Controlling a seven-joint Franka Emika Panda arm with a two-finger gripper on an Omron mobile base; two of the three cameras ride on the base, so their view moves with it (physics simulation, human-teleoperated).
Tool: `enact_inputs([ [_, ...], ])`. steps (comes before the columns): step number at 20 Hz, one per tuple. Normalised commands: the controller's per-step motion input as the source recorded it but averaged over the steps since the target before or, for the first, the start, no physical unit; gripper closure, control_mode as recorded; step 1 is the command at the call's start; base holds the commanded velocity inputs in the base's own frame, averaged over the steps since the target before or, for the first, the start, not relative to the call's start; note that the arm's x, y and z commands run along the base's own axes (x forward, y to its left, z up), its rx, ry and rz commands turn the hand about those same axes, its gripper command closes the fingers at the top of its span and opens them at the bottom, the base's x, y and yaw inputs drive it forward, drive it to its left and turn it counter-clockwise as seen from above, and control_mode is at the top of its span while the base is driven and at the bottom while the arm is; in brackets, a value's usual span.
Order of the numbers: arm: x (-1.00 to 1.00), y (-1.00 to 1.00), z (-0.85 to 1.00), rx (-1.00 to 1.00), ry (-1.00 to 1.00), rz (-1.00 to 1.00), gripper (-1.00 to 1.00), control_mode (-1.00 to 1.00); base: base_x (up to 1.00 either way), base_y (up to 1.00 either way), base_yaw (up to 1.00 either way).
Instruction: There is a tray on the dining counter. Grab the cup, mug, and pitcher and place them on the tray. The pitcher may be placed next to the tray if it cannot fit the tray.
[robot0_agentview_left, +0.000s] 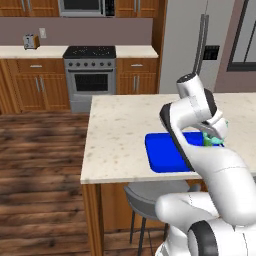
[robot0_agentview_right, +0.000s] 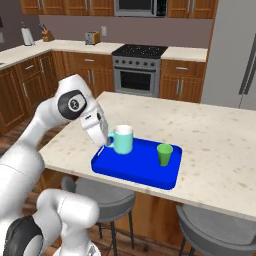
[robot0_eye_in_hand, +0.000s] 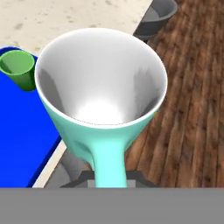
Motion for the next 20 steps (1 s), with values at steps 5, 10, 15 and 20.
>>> enact_inputs([
  [5,0.64,-0.24,-0.45,0.00,0.04,-0.32,1.00,-1.00,0.00,0.00,0.00],
  [10,0.48,-0.34,-0.43,0.00,-0.01,-0.09,1.00,-1.00,0.00,0.00,0.00],
  [15,0.26,-0.21,-0.51,0.00,-0.09,0.00,1.00,-1.00,0.00,0.00,0.00],
  [20,0.03,-0.22,-0.53,0.00,-0.18,0.00,1.00,-1.00,0.00,0.00,0.00],
])
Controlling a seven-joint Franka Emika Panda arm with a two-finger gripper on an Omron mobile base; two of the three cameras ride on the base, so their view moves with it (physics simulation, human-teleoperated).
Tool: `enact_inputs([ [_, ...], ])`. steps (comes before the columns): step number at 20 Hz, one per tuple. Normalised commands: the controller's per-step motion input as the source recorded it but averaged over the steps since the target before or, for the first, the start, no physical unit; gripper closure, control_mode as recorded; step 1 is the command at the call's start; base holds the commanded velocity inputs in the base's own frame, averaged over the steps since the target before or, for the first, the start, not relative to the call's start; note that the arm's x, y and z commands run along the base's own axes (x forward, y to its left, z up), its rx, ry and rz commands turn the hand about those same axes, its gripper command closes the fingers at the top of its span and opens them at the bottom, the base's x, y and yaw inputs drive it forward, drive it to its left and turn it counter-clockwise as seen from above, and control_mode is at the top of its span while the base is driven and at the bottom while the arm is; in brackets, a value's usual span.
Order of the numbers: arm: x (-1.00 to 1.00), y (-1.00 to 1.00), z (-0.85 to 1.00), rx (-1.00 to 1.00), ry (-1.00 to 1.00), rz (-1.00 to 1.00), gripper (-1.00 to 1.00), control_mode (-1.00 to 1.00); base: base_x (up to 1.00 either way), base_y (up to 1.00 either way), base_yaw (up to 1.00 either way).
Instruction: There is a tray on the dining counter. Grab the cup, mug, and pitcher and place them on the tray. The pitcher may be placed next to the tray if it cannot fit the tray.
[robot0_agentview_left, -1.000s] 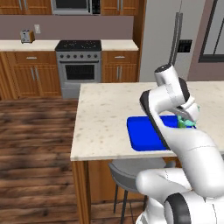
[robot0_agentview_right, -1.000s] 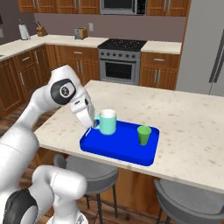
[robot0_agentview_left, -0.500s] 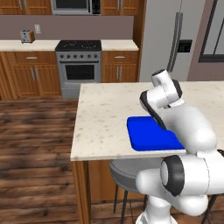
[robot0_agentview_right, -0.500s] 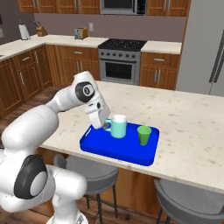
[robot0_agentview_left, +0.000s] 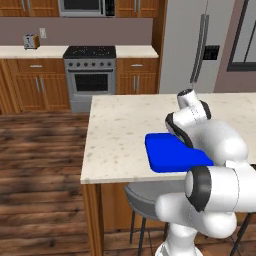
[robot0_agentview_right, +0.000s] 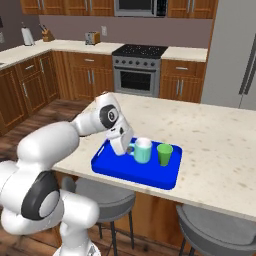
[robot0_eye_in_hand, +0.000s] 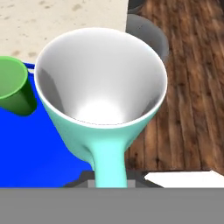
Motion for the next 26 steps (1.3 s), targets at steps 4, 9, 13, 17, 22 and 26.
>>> enact_inputs([
  [4,0.00,-0.19,-0.45,0.00,-0.20,0.02,1.00,-1.00,0.00,0.00,0.00],
  [9,0.03,-0.07,-0.45,0.00,-0.21,0.06,1.00,-1.00,0.00,0.00,0.00],
  [13,0.02,0.00,-0.38,-0.02,-0.20,0.02,1.00,-1.00,0.00,0.00,0.00],
  [17,0.00,-0.02,-0.25,-0.02,-0.17,0.00,1.00,-1.00,0.00,0.00,0.00],
  [22,0.02,-0.02,-0.05,-0.02,-0.07,-0.08,1.00,-1.00,0.00,0.00,0.00],
  [26,0.12,0.00,0.00,-0.03,0.00,-0.19,1.00,-1.00,0.00,0.00,0.00],
])
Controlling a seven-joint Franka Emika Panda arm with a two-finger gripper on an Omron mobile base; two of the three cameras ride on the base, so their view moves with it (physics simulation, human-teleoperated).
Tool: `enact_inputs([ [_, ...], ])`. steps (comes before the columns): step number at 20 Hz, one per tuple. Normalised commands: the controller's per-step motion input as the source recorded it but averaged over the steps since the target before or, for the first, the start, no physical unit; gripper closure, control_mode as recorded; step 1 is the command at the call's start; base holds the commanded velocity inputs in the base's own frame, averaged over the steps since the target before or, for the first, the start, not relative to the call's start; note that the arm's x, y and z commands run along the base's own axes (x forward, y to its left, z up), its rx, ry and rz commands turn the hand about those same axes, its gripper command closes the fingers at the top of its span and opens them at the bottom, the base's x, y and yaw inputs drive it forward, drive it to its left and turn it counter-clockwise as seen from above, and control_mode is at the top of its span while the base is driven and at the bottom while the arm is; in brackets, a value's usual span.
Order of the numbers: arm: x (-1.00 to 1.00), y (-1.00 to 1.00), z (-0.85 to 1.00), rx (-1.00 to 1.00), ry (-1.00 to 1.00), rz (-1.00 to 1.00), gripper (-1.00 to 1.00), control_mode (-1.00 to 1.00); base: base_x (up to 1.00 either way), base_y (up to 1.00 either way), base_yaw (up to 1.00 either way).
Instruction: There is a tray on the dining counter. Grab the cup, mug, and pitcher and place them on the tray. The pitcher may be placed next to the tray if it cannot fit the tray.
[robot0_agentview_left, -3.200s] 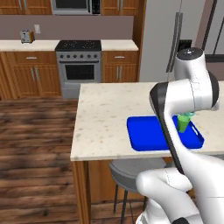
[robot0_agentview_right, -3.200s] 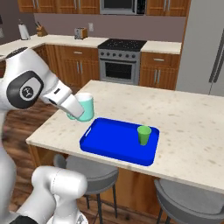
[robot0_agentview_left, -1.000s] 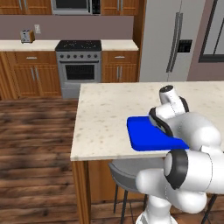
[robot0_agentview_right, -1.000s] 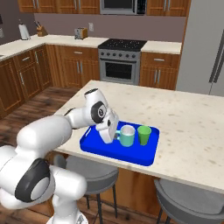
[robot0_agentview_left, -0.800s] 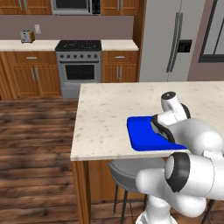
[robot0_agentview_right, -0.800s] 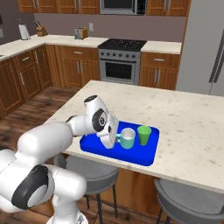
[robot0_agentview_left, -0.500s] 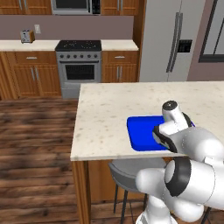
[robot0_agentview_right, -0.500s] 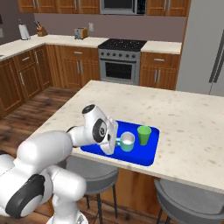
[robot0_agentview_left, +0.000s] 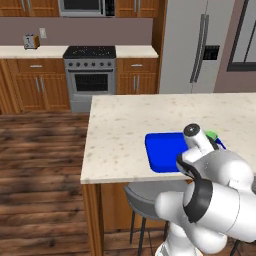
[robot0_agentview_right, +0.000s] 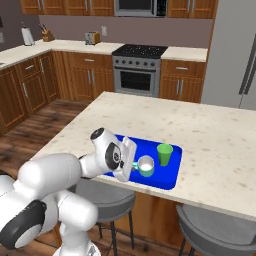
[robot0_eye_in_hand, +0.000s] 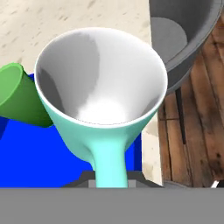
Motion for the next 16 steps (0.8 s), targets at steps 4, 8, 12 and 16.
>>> enact_inputs([
  [4,0.18,0.00,0.00,-0.04,0.00,-0.18,1.00,-1.00,0.00,0.00,0.00],
  [8,0.22,0.00,0.00,-0.05,0.00,-0.14,1.00,-1.00,0.00,0.00,0.00],
  [12,0.15,-0.09,0.00,-0.04,0.00,-0.07,1.00,-1.00,0.00,0.00,0.00],
  [16,0.07,-0.22,0.00,-0.03,0.01,-0.02,1.00,-1.00,0.00,0.00,0.00],
])
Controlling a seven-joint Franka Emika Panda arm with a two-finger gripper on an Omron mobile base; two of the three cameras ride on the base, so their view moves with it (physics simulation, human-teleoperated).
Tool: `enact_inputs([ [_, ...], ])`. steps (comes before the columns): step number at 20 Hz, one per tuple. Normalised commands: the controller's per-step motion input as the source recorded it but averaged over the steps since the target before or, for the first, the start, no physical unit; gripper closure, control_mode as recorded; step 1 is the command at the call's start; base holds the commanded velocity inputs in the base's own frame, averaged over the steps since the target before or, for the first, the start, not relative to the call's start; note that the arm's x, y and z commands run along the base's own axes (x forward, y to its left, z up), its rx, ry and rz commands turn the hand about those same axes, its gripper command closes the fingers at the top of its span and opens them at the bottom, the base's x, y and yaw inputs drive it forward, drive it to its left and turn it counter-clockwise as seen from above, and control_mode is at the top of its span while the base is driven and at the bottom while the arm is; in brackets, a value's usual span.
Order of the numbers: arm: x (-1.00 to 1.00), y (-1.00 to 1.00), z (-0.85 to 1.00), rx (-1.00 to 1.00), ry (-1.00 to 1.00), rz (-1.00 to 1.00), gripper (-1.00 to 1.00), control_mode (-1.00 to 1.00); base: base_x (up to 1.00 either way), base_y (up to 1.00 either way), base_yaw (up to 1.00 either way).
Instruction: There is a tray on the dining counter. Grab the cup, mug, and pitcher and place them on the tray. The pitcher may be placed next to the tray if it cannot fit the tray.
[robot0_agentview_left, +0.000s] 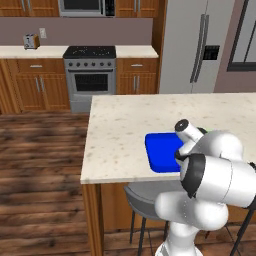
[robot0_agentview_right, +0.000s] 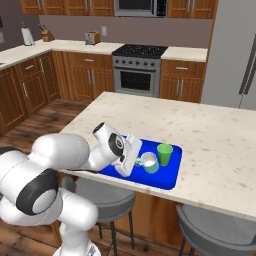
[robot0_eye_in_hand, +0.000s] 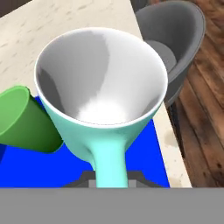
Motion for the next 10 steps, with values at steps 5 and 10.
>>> enact_inputs([
  [5,0.00,-0.18,-0.11,0.00,0.04,0.00,1.00,-1.00,0.00,0.00,0.00],
  [10,0.00,-0.01,-0.30,0.00,0.00,0.00,1.00,-1.00,0.00,0.00,0.00],
])
